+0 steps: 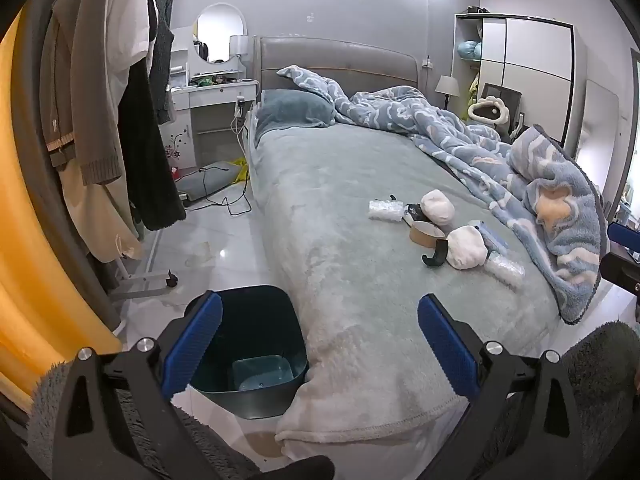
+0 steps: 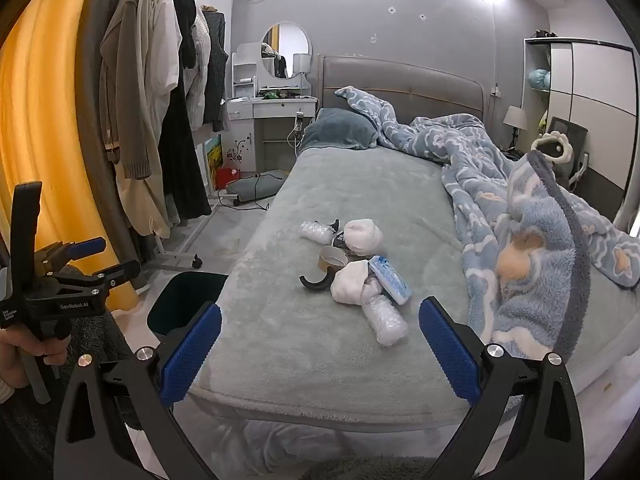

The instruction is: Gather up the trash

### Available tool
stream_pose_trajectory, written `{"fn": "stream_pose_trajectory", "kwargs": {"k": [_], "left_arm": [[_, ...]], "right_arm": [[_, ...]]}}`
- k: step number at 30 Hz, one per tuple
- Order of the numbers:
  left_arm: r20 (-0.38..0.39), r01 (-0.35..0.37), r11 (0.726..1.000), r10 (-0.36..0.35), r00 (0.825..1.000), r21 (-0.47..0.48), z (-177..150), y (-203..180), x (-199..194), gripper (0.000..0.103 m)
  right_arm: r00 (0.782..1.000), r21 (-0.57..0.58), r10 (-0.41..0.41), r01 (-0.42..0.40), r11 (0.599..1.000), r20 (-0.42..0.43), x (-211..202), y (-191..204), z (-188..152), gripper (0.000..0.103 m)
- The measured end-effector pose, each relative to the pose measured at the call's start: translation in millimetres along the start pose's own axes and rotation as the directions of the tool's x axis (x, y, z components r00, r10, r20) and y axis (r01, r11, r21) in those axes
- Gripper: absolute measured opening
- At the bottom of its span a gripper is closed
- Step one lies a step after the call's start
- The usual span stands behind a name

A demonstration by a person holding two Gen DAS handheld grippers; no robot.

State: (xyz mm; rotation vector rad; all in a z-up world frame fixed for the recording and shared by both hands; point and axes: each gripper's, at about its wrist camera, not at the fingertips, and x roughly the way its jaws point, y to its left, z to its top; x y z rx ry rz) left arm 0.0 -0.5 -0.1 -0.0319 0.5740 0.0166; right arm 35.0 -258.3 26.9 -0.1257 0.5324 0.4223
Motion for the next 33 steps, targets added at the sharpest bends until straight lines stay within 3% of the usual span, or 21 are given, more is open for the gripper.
{"fn": "stream_pose_trajectory", "kwargs": {"k": [33], "left_arm": [[-0.010, 0.013, 1.000, -0.013, 1.000, -0.019, 0.2, 0.6, 0.4, 0.100]], "right_arm": [[1.000, 0.001, 0.001, -0.001, 1.000, 0.000, -0.7, 0.9, 0.0, 0.100]]}}
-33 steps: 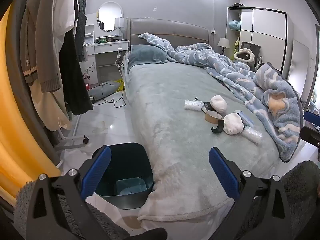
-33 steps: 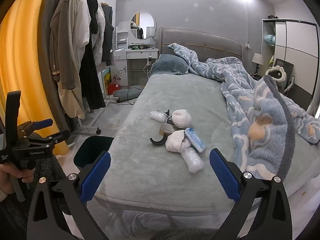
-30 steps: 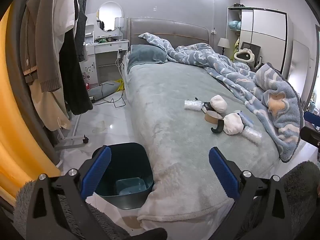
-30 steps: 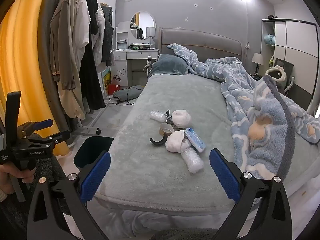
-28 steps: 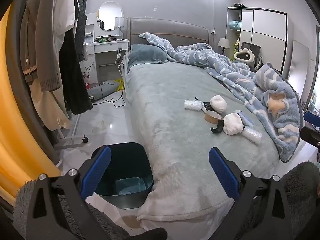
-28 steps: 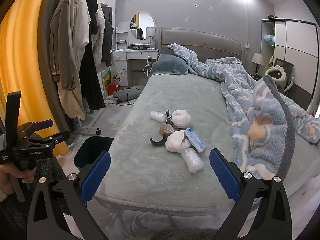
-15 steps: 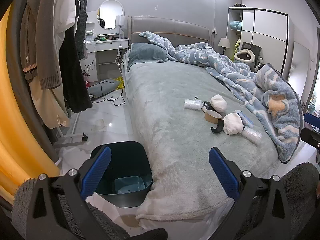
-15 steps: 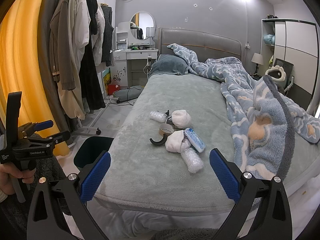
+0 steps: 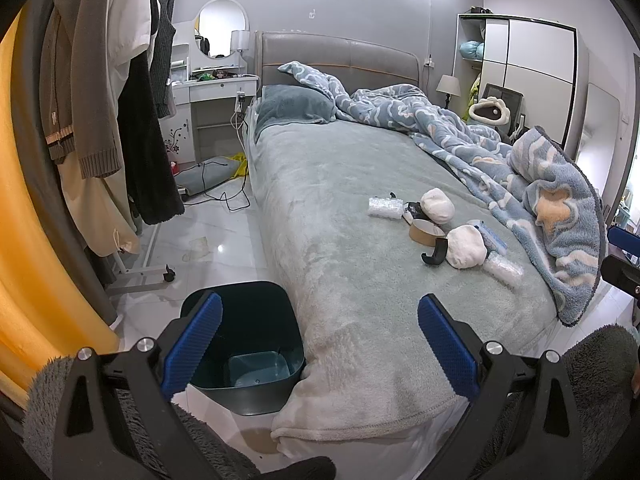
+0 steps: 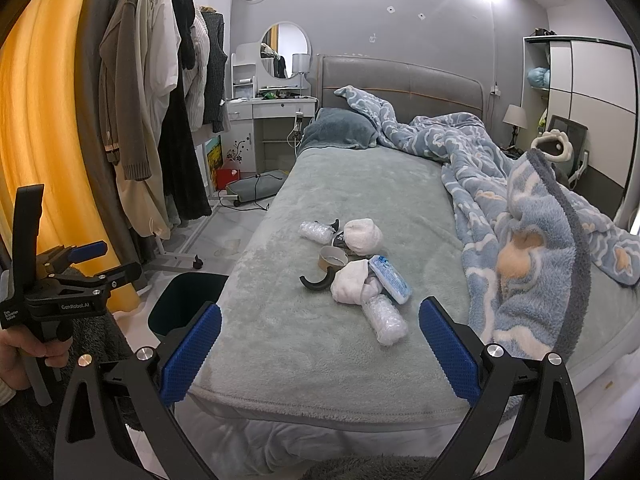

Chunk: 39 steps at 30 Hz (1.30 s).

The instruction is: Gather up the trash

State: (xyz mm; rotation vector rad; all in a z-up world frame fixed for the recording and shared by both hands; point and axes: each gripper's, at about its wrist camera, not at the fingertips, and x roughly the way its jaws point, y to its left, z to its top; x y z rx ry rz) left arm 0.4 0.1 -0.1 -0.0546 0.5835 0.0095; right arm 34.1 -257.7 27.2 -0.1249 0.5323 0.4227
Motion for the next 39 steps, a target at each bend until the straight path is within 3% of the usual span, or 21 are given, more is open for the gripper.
{"fn": "stream_pose_trajectory", "kwargs": {"k": [39], "left_arm": [[-0.004, 0.000, 1.000, 0.000, 1.000, -0.004, 0.1, 0.6, 0.5, 0.100]], "right_arm": [[1.000, 0.003, 0.001, -0.001, 1.000, -0.005, 3.4, -0.4, -1.0, 0.100]]}}
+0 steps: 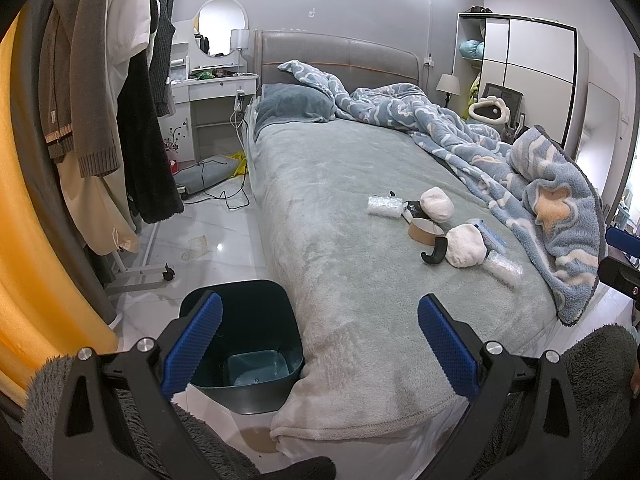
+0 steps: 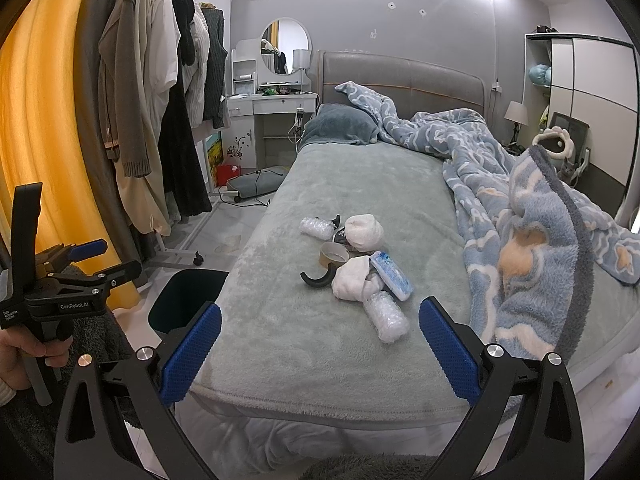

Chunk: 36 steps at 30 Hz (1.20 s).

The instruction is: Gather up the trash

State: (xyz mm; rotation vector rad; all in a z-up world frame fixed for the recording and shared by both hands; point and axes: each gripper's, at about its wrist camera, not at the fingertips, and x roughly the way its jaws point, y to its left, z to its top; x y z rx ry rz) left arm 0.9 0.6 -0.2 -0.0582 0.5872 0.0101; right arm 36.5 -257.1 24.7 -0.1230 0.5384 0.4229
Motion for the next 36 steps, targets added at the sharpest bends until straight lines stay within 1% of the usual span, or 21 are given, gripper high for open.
{"fn": "stream_pose_trajectory", "kwargs": {"k": [9, 13, 14, 15, 19, 21, 28, 32, 36], "left_arm": [[0.000, 0.001, 1.000, -0.001, 1.000, 0.001, 0.1, -0.4, -0.1, 0.100], [0.002, 0.002, 1.000, -0.002, 1.000, 0.002, -1.7, 0.9, -0.9, 0.100], [0.004, 0.002, 1.000, -0.002, 1.000, 0.005, -2.1, 0.7, -1.3, 0.100], [0.005, 0.002, 1.000, -0.002, 1.000, 0.006, -3.3, -0.1, 0.2, 0.100], [0.005, -0.006, 1.000, 0.006, 1.000, 0.025, -6.2, -6.2, 1.0, 0.100], [-0.001, 0.016, 1.000, -0.016, 1.000, 0.024, -6.6, -8.2, 0.8, 0.100], [-0.025, 0.030, 0.998, -0.029, 0.999, 0.057, -6.0, -15.5, 6.5, 0.100], [-0.023, 0.061, 0.996, -0.060, 0.998, 0.061, -1.0, -15.0, 9.9, 0.100], [-0.025, 0.112, 0.993, -0.111, 0.994, 0.046, 8.0, -14.4, 16.9, 0.100]], "right_arm": [[1.000, 0.000, 0.000, 0.000, 1.000, -0.001, -0.4, -0.3, -0.1, 0.100], [1.000, 0.003, 0.000, 0.000, 1.000, -0.003, -5.2, -3.0, 6.0, 0.100], [1.000, 0.007, 0.000, 0.000, 1.000, -0.003, -6.4, -4.2, 7.6, 0.100], [1.000, 0.016, 0.000, 0.000, 1.000, -0.007, -1.5, -0.7, 1.3, 0.100], [1.000, 0.064, 0.011, -0.009, 0.998, -0.025, 3.9, -11.7, -0.8, 0.100], [0.999, 0.092, 0.019, -0.016, 0.996, -0.028, 3.9, -17.8, 1.1, 0.100], [0.997, 0.197, 0.066, -0.060, 0.979, -0.028, 14.4, -40.2, 10.2, 0.100], [0.997, 0.215, 0.074, -0.065, 0.974, -0.036, 31.7, -46.3, 15.6, 0.100], [0.994, 0.210, 0.081, -0.063, 0.976, -0.079, 55.9, -52.0, 17.7, 0.100]]}}
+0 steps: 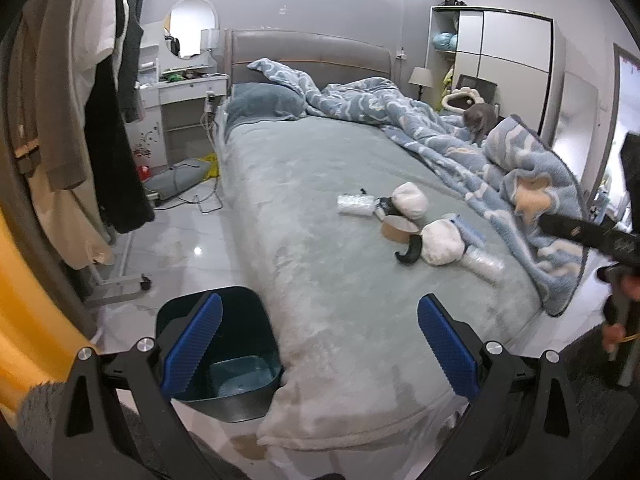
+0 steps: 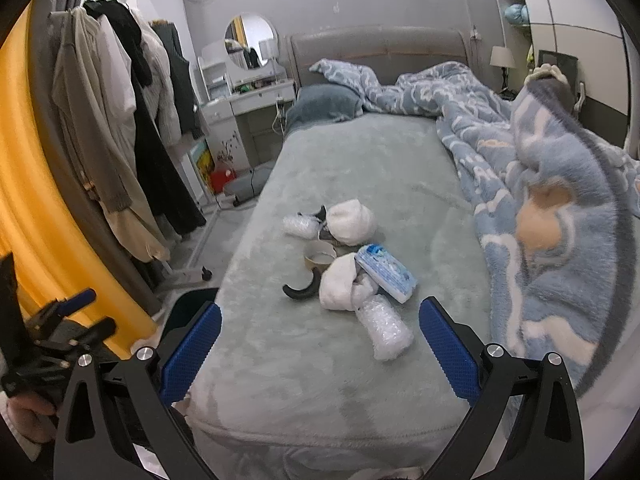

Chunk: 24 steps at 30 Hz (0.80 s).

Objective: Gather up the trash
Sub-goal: 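Reach the right tool to the bubble-wrap bundle and close on it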

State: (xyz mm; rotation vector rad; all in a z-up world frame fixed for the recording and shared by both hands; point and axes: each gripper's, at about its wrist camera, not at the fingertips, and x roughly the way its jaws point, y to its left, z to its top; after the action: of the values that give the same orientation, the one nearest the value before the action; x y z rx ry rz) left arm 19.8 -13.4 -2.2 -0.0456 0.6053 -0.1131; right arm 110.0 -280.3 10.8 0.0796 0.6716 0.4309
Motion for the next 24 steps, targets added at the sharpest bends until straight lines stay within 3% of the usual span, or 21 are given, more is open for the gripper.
{"fn": "stream_pose_trajectory", "kwargs": {"k": [4, 11, 24], "left_arm": [[-0.020, 0.041, 0.999, -0.041, 0.999, -0.003, 4.4, 0.3, 11.7, 0.099], [-0.054, 0.113, 0.992, -0.110, 0.993, 0.062, 11.9, -15.4, 32.4, 0.098], [-0.160, 0.254, 0.955, -0.229, 0.960, 0.156, 24.3, -46.6, 91.9, 0.078]], "right_arm": [[0.999, -0.034, 0.006, -0.008, 0.999, -0.050, 21.9, -5.0, -0.8, 0.098], [0.990, -0.108, -0.014, -0.001, 0.994, -0.142, 59.6, -19.4, -7.5, 0.078], [0.976, -0.149, 0.006, -0.040, 0.988, -0.216, 92.4, -47.6, -13.4, 0.059]]}}
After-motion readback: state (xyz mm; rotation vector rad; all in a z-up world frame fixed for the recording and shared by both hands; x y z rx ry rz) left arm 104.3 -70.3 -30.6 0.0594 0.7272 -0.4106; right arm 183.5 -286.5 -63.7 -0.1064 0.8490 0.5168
